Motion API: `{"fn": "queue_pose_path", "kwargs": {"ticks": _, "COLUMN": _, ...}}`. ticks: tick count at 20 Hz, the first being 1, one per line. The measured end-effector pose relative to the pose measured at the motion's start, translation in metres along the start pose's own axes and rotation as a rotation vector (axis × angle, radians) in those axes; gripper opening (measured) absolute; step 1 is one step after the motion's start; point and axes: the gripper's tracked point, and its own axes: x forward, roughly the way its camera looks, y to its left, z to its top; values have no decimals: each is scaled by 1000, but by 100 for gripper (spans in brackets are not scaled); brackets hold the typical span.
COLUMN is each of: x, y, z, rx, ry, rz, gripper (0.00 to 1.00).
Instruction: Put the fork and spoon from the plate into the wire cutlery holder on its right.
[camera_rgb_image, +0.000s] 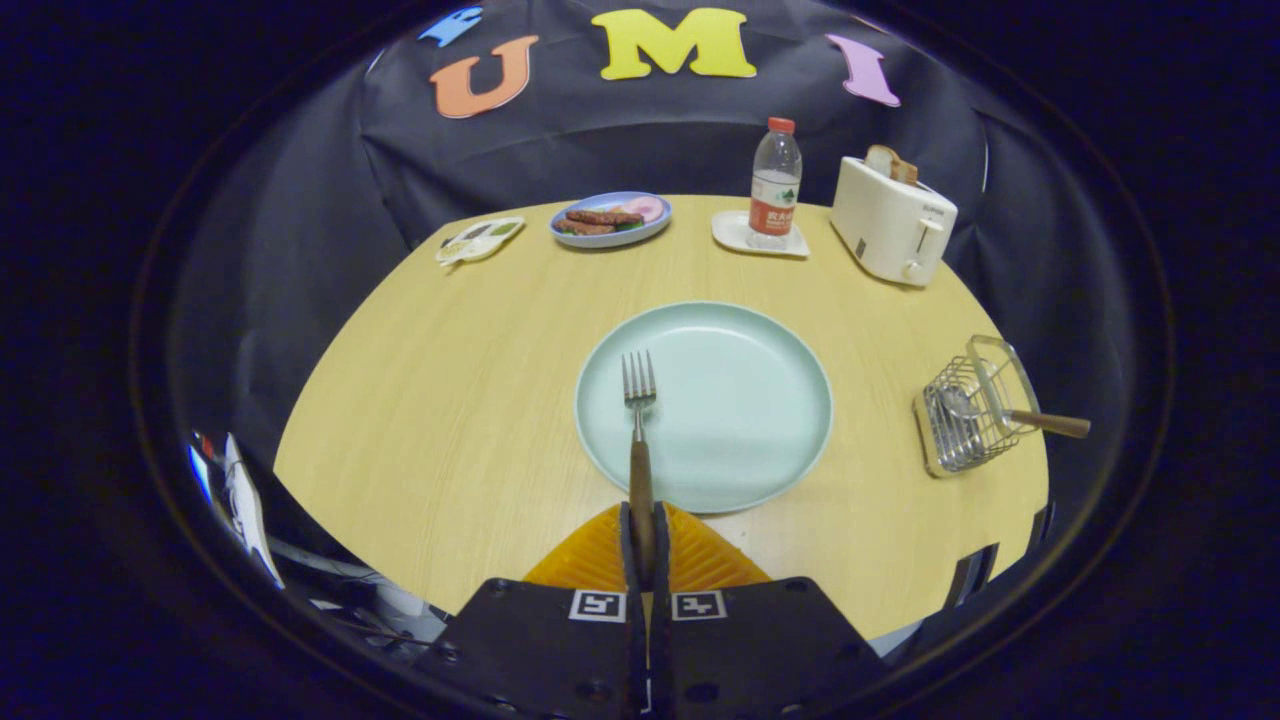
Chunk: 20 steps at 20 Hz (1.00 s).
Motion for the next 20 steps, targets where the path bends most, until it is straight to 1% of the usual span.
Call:
{"fn": "queue_pose_path", "kwargs": {"ticks": 3, "x": -15, "y": -20, "z": 12, "rx": -31, "ry": -34, "rz": 4, "gripper": 2}}
{"fn": "queue_pose_path", "kwargs": {"ticks": 6, "x": -36, "y": -52, "z": 22, "rx": -80, "ry": -91, "rz": -27, "gripper": 2}}
{"fn": "queue_pose_path", "kwargs": {"ticks": 8, "x": -47, "y": -76, "z": 24, "rx": -84, "ry": -107, "rz": -35, "gripper": 2}}
{"fn": "queue_pose_path", "kwargs": {"ticks": 11, "x": -64, "y": -115, "z": 28, "rx": -66, "ry": -126, "rz": -51, "gripper": 2}}
{"fn": "queue_pose_path", "kwargs": {"ticks": 16, "x": -88, "y": -181, "z": 37, "rx": 7, "ry": -131, "rz": -82, "gripper": 2}}
{"fn": "queue_pose_path", "kwargs": {"ticks": 20, "x": -109, "y": -220, "z": 35, "rx": 42, "ry": -83, "rz": -77, "gripper": 2}}
